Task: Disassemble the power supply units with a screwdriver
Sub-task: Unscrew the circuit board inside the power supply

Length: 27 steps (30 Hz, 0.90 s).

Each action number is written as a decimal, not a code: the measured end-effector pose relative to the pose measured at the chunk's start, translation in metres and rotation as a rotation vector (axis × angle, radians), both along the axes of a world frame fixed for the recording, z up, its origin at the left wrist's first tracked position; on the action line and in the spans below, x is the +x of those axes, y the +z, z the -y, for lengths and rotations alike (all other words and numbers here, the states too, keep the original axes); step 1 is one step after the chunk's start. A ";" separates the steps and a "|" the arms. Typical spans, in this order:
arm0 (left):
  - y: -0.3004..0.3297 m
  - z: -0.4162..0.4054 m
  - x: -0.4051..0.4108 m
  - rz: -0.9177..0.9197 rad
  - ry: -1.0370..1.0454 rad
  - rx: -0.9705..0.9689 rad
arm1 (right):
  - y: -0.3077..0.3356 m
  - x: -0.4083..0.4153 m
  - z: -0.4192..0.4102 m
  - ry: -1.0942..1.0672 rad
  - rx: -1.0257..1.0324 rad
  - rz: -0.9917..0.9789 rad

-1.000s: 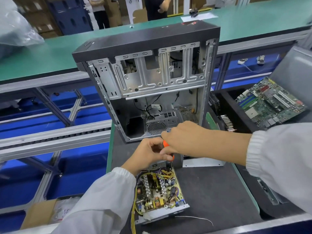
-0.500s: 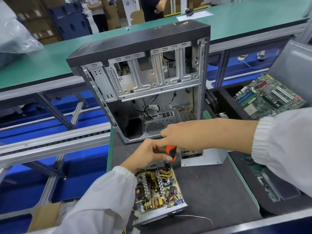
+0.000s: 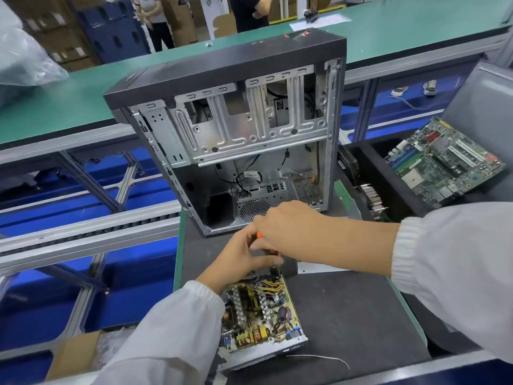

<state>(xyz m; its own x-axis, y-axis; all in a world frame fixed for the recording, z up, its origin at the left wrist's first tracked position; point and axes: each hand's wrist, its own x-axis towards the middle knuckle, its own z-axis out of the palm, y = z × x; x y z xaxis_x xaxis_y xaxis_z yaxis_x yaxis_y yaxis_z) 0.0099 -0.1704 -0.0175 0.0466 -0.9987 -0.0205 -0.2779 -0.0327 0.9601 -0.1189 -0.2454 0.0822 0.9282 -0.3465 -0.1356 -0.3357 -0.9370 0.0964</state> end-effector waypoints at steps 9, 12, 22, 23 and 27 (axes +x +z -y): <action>0.016 0.003 0.006 -0.137 -0.192 0.060 | 0.006 0.002 0.017 0.188 0.095 -0.256; 0.008 -0.002 0.001 -0.188 -0.055 0.030 | 0.015 0.000 0.021 0.220 0.089 -0.330; -0.008 0.000 -0.020 -0.113 0.099 -0.119 | -0.003 -0.010 0.000 0.197 -0.199 -0.179; -0.005 0.001 -0.021 -0.098 0.083 -0.106 | -0.003 -0.011 0.002 0.189 -0.189 -0.183; 0.009 0.007 0.000 -0.056 -0.139 0.028 | -0.004 -0.016 0.006 0.204 -0.131 -0.130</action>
<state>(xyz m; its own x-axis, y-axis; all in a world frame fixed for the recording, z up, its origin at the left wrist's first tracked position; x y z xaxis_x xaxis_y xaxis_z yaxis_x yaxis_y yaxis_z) 0.0101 -0.1774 -0.0086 -0.0938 -0.9945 -0.0469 -0.2273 -0.0245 0.9735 -0.1351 -0.2511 0.0787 0.9583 -0.1770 -0.2242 -0.1187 -0.9607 0.2509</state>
